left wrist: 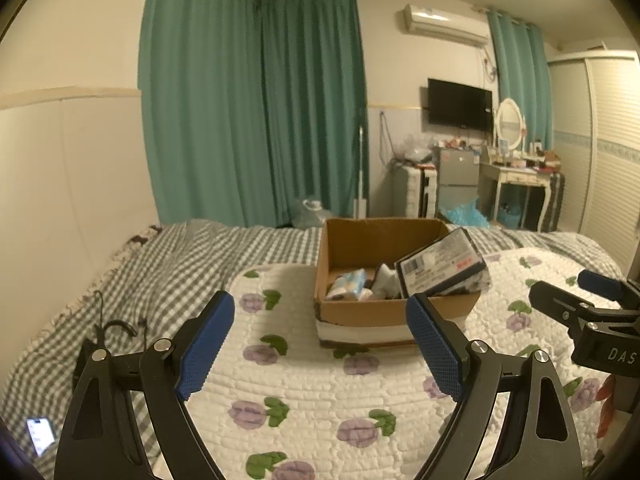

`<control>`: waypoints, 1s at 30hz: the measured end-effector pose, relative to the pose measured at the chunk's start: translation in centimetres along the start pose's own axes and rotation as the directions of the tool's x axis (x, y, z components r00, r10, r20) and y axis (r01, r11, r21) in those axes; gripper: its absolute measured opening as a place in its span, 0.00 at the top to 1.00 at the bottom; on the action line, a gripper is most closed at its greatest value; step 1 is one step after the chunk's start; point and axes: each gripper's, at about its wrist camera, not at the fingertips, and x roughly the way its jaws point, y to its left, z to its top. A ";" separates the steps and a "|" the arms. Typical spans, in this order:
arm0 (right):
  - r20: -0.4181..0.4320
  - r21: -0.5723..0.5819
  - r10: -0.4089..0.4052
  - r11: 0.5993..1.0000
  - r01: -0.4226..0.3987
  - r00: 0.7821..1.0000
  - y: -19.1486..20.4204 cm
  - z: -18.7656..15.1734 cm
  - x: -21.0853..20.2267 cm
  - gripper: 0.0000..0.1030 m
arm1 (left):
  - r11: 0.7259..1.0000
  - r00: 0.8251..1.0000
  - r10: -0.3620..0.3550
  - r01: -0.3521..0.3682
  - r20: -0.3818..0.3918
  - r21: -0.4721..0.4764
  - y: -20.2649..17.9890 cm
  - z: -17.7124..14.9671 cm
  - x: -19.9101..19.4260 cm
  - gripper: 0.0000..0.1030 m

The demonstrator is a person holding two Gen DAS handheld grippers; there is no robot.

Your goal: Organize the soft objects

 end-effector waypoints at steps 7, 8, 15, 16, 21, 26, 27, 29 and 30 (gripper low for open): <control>0.002 -0.001 -0.008 1.000 0.008 1.000 -0.1 -0.1 -0.2 0.00 | 1.000 1.000 -0.001 0.001 0.001 0.002 0.0 0.0 0.0 0.14; -0.001 0.001 -0.005 1.000 0.005 1.000 -0.1 0.0 -0.2 0.00 | 1.000 1.000 -0.001 0.001 0.002 0.002 0.1 0.1 0.1 0.14; -0.007 -0.002 -0.005 1.000 0.005 1.000 -0.1 -0.1 0.0 0.00 | 1.000 1.000 -0.006 0.006 -0.001 0.005 0.1 0.1 0.1 0.14; -0.006 -0.003 -0.005 1.000 0.005 1.000 -0.1 -0.1 0.0 0.00 | 1.000 1.000 -0.006 0.006 -0.002 0.004 0.1 0.1 0.1 0.14; -0.008 -0.002 -0.005 1.000 0.005 1.000 -0.1 -0.1 0.0 0.00 | 1.000 1.000 -0.006 0.006 -0.004 0.002 0.2 0.2 0.1 0.14; -0.010 -0.004 -0.002 1.000 0.002 1.000 -0.1 -0.2 0.0 0.00 | 1.000 1.000 -0.007 0.007 -0.003 0.003 0.2 0.2 0.1 0.14; -0.010 -0.004 -0.002 1.000 0.002 1.000 0.0 -0.2 0.0 0.00 | 1.000 1.000 -0.006 0.006 -0.003 0.004 0.2 0.2 0.1 0.14; -0.012 -0.005 -0.001 1.000 0.001 1.000 0.0 -0.2 0.0 0.00 | 1.000 1.000 -0.007 0.007 -0.002 0.003 0.2 0.2 0.1 0.14; -0.013 -0.005 -0.001 1.000 0.001 1.000 0.0 -0.3 0.1 0.00 | 1.000 1.000 -0.007 0.007 -0.002 0.002 0.2 0.2 0.1 0.14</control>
